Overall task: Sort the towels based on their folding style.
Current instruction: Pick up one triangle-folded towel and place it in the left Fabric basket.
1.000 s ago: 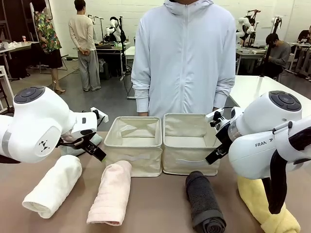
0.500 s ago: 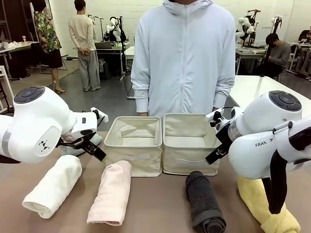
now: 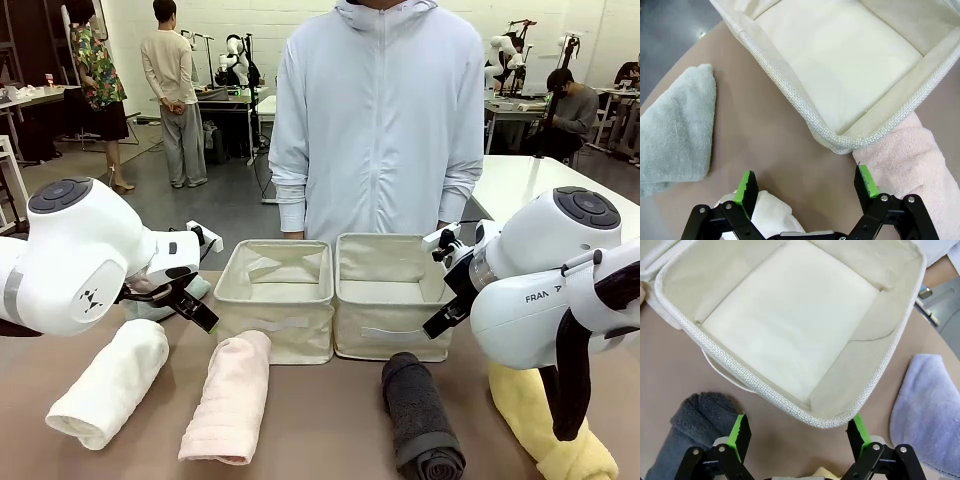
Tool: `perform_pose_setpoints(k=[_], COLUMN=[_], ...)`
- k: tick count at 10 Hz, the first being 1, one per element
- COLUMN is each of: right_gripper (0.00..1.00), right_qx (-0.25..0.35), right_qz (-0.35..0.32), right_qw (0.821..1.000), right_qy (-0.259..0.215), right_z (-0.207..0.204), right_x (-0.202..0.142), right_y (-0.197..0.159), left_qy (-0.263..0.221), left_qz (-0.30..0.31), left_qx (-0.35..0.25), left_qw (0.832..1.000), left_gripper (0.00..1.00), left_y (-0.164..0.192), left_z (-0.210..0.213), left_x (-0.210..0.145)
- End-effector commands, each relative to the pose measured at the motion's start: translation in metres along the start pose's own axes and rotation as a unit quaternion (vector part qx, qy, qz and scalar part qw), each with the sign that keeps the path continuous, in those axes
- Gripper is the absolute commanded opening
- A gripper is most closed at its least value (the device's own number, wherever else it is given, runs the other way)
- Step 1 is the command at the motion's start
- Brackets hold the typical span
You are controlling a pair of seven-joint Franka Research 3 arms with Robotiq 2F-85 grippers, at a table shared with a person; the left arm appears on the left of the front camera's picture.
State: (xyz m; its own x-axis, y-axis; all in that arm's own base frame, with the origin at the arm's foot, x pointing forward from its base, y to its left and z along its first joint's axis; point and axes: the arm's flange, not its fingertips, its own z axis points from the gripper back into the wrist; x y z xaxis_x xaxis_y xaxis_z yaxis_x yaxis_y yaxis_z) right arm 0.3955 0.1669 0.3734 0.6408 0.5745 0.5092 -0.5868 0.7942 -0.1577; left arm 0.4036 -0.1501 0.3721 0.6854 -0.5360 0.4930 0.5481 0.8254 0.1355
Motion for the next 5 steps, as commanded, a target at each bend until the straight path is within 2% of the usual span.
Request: perform_pose_setpoints(k=[1, 3, 5], right_gripper=[1.0, 1.0, 1.0], right_qx=[-0.014, -0.071, -0.098], right_qz=[-0.004, 0.002, -0.007], right_qw=[1.0, 0.997, 0.995], right_qy=[0.003, -0.009, 0.004], right_z=[0.02, 0.103, 0.188], right_x=[0.005, 0.023, 0.043], right_y=[0.001, 0.01, 0.015], left_qy=[0.0, -0.027, -0.002], left_qz=[0.0, -0.037, -0.079], left_qx=[0.0, 0.055, 0.099], left_qw=[1.0, 0.997, 0.992], left_gripper=[1.0, 1.0, 1.0], left_y=[0.0, -0.013, -0.028], left_z=[0.0, 0.081, 0.163], left_x=[0.0, 0.018, 0.042])
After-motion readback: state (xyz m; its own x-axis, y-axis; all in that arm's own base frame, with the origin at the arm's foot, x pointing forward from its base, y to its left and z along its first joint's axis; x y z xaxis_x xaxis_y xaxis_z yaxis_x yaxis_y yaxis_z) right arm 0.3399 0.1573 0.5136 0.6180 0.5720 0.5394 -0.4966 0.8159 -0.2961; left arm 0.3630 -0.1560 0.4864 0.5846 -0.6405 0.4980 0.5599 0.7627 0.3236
